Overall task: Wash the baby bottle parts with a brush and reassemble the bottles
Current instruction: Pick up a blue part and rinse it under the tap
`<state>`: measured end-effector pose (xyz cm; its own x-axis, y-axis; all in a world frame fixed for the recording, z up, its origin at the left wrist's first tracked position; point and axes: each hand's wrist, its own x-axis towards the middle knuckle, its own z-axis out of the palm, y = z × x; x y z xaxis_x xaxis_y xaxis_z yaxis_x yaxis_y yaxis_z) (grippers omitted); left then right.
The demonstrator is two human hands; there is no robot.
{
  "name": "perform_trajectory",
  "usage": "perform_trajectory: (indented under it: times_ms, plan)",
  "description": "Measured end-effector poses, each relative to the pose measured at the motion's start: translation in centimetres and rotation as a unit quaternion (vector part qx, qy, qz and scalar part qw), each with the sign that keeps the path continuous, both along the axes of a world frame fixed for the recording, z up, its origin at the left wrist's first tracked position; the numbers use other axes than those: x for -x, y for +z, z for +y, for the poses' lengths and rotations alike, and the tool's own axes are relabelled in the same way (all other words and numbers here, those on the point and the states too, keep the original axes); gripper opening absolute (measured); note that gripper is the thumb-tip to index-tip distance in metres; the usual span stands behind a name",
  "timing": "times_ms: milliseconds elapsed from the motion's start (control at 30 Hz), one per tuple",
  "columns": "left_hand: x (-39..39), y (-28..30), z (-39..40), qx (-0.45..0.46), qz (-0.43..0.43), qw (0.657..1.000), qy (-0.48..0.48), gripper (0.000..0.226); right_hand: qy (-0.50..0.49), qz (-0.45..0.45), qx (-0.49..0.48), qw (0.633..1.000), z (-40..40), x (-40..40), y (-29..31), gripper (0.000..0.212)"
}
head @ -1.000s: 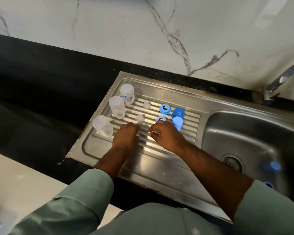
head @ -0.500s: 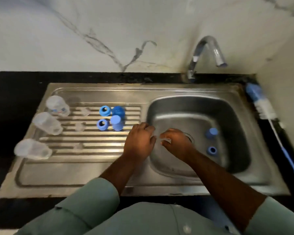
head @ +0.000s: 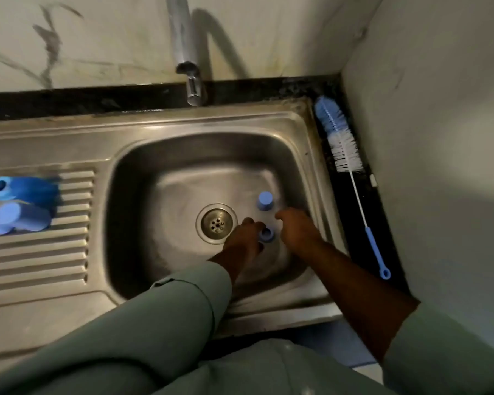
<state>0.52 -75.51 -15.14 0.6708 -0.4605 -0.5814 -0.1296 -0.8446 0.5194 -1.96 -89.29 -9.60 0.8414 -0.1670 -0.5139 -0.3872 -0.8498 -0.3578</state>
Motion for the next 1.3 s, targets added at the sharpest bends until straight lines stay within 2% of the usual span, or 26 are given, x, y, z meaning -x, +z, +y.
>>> perform_trajectory:
  times_ms: [133, 200, 267, 333, 367, 400, 433, 467, 500, 533, 567, 600, 633, 767, 900, 967, 1067, 1200, 1300]
  plan:
    - [0.0, -1.4, -2.6, -0.002, -0.003, 1.000, -0.016, 0.026, 0.005, 0.009, 0.012, 1.000, 0.1, -1.1, -2.1, 0.030]
    - [-0.1, -1.8, -3.1, -0.019, -0.024, 0.999, -0.041, 0.032, 0.006, 0.022, 0.010, 1.000, 0.4, -1.3, -2.7, 0.029]
    - [-0.5, -2.2, -2.9, -0.025, -0.029, 0.999, -0.024, 0.032, 0.000, 0.031, -0.007, 0.999, 0.4, -1.8, -3.0, 0.028]
    - [-0.8, -2.2, -2.3, 0.002, -0.012, 0.998, 0.055, 0.028, -0.020, 0.028, -0.048, 0.998, 0.3, -2.3, -2.9, 0.028]
    - [-1.0, -1.9, -1.9, 0.048, 0.004, 0.989, 0.142, 0.027, -0.026, 0.017, -0.078, 0.996, 0.3, -2.7, -2.5, 0.031]
    - [-1.3, -1.2, -1.4, 0.114, 0.025, 0.957, 0.267, 0.026, -0.037, 0.002, -0.118, 0.992, 0.4, -3.3, -2.0, 0.034]
    - [-1.7, -0.2, -0.8, 0.180, 0.066, 0.892, 0.409, 0.024, -0.057, -0.018, -0.159, 0.985, 0.6, -4.1, -1.4, 0.037]
    - [-2.6, 0.9, 0.0, 0.236, 0.120, 0.805, 0.531, 0.020, -0.073, -0.045, -0.197, 0.977, 1.0, -5.3, -0.7, 0.038]
    - [-3.6, 1.7, 0.7, 0.290, 0.194, 0.712, 0.609, 0.019, -0.084, -0.081, -0.227, 0.967, 1.3, -6.8, 0.0, 0.038]
    - [-4.5, 2.7, 1.6, 0.345, 0.259, 0.627, 0.648, 0.023, -0.090, -0.122, -0.250, 0.956, 1.7, -8.4, 0.9, 0.038]
    - [-5.7, 3.6, 2.6, 0.392, 0.296, 0.569, 0.660, 0.028, -0.086, -0.160, -0.270, 0.946, 2.4, -10.3, 1.9, 0.039]
    - [-6.7, 4.2, 3.4, 0.428, 0.307, 0.536, 0.660, 0.031, -0.073, -0.192, -0.281, 0.938, 3.0, -12.1, 3.1, 0.041]
    - [-7.8, 5.0, 4.1, 0.452, 0.296, 0.520, 0.662, 0.031, -0.045, -0.225, -0.275, 0.934, 3.7, -14.1, 4.5, 0.044]
    - [-11.0, 7.4, 4.6, 0.494, 0.276, 0.484, 0.667, 0.030, 0.142, -0.304, -0.164, 0.927, 6.1, -20.7, 7.5, 0.045]
    - [-13.0, 8.3, 4.2, 0.505, 0.296, 0.476, 0.656, 0.033, 0.267, -0.281, -0.094, 0.917, 7.5, -23.4, 7.2, 0.050]
    - [-13.3, 8.4, 4.0, 0.511, 0.304, 0.477, 0.647, 0.032, 0.313, -0.227, -0.076, 0.919, 7.7, -24.3, 6.8, 0.052]
    - [-14.0, 7.9, 3.9, 0.513, 0.310, 0.478, 0.642, 0.035, 0.321, -0.161, -0.076, 0.930, 7.9, -25.6, 6.9, 0.046]
    - [-14.2, 7.3, 3.5, 0.512, 0.319, 0.477, 0.639, 0.040, 0.339, -0.171, -0.078, 0.922, 7.5, -25.9, 7.5, 0.045]
    - [-14.3, 7.1, 3.0, 0.494, 0.333, 0.487, 0.639, 0.038, 0.363, -0.194, -0.046, 0.910, 7.5, -26.0, 7.1, 0.047]
